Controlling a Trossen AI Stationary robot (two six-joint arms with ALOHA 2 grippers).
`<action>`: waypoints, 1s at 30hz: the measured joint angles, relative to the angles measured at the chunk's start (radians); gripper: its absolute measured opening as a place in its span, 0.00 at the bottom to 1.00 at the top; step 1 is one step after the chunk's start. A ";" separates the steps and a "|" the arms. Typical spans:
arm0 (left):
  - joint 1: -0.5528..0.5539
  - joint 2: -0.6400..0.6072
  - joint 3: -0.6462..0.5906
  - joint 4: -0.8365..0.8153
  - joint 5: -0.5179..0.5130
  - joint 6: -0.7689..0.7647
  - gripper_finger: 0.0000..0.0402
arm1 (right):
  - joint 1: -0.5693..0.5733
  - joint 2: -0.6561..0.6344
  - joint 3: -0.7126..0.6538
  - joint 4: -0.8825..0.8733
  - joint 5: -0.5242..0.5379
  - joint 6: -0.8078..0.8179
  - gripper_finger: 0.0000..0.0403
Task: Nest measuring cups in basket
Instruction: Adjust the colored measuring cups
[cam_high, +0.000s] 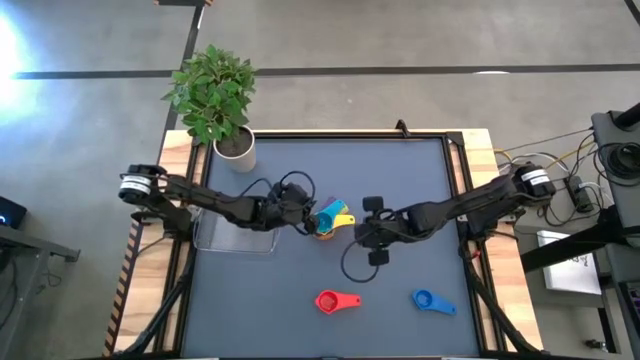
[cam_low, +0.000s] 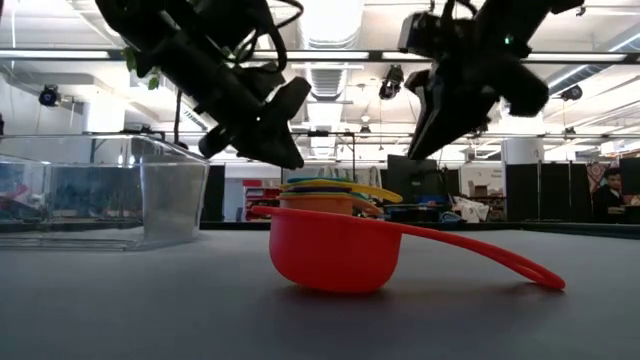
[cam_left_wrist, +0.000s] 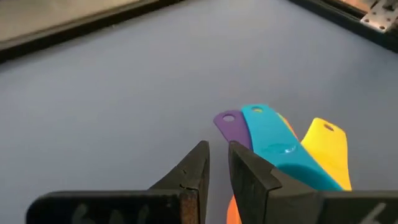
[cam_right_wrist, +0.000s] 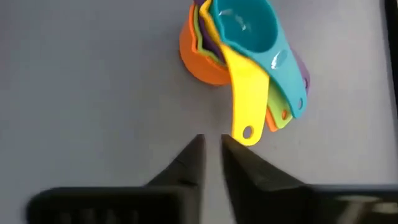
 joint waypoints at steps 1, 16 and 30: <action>0.004 0.004 0.000 -0.001 0.011 -0.007 0.10 | -0.005 0.008 -0.001 0.000 0.000 -0.019 0.07; 0.056 0.041 0.000 -0.023 0.087 -0.032 0.10 | -0.122 0.222 0.089 0.008 -0.070 -0.144 0.02; 0.116 0.163 0.213 -0.268 0.157 0.026 0.10 | -0.196 0.268 0.175 0.010 -0.129 -0.213 0.02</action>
